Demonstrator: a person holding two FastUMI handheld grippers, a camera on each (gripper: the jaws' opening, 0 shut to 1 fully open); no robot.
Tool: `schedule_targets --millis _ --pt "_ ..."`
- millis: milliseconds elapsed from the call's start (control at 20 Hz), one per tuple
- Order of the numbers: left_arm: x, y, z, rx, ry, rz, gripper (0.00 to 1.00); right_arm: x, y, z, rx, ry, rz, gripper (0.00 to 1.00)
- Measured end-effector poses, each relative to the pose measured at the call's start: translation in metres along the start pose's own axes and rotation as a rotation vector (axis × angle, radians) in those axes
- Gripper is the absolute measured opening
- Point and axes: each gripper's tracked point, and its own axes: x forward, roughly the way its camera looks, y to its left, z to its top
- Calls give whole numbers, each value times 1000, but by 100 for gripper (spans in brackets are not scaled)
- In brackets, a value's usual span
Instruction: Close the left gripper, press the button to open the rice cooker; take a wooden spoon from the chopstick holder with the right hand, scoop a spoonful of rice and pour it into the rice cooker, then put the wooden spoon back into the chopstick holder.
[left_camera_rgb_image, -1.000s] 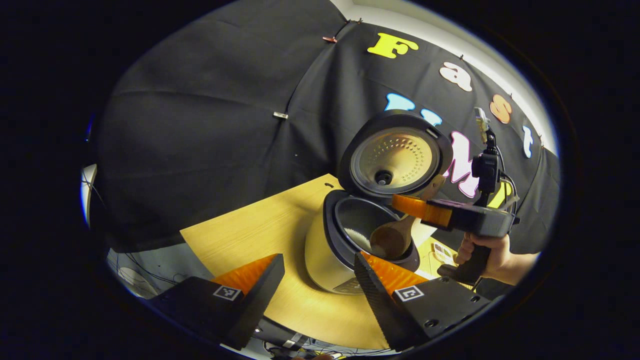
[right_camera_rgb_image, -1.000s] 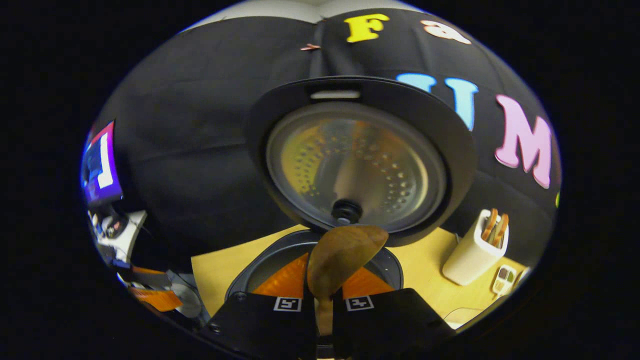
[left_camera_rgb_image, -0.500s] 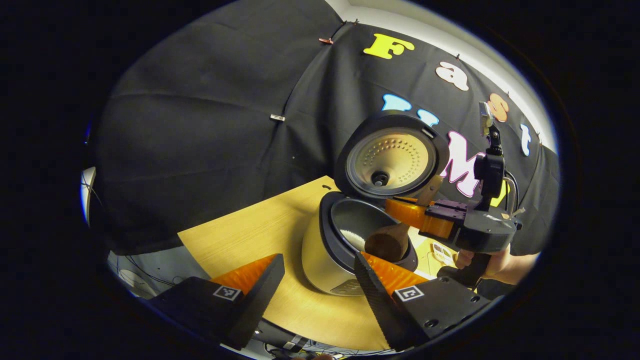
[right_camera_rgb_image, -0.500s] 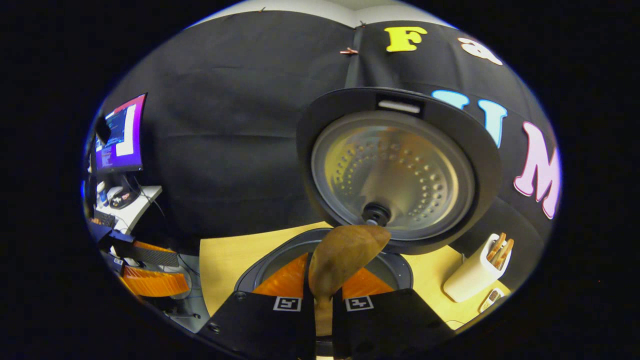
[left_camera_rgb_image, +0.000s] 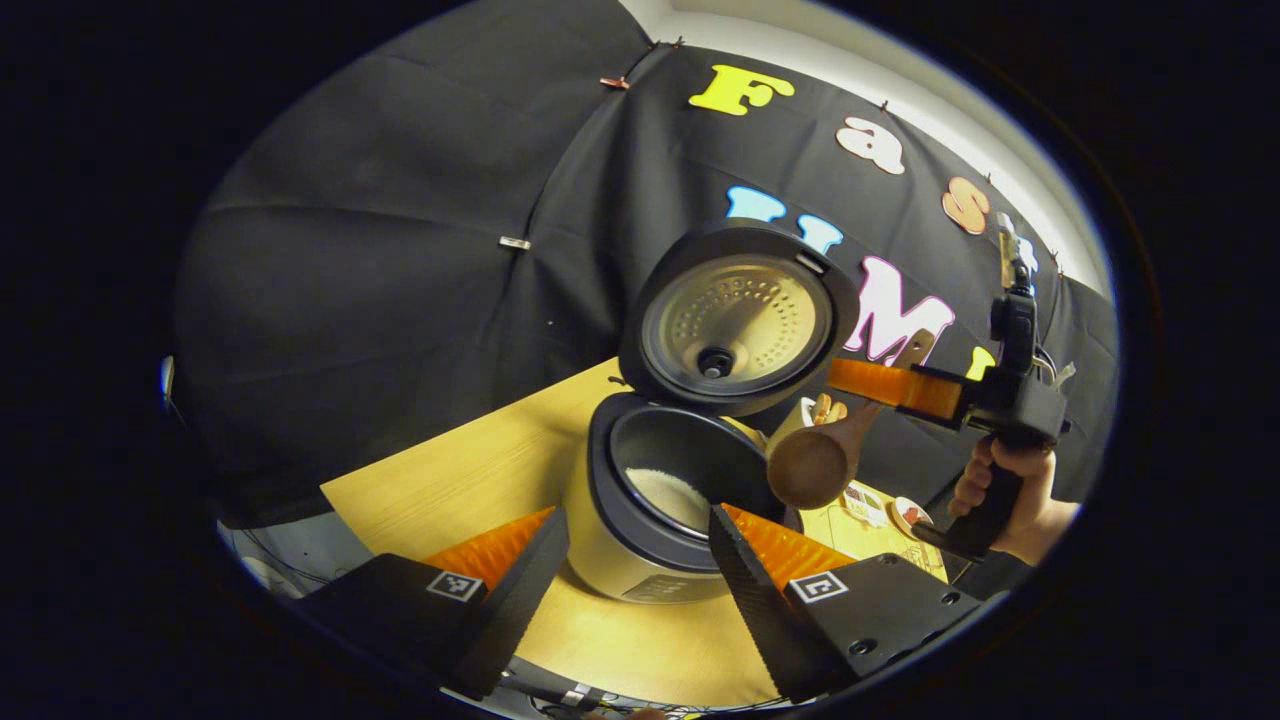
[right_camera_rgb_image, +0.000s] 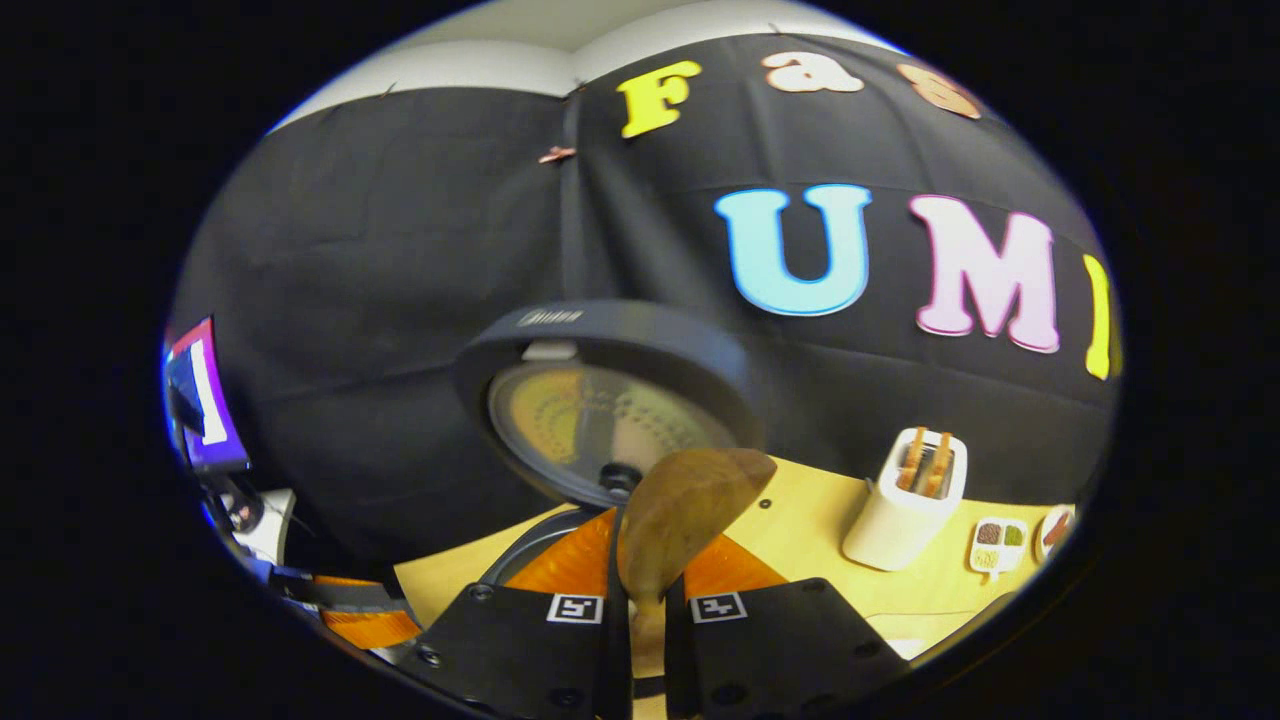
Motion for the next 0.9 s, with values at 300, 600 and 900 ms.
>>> schedule_targets --millis 300,600,900 --pt "2 -36 9 87 -32 -35 95 -82 -126 37 126 -108 -226 17" --pt "-1 -72 4 107 -37 -17 95 -178 -267 37 287 -205 -497 17" --pt "-7 -109 -5 131 -16 14 95 -253 -390 0 575 -249 -685 17"
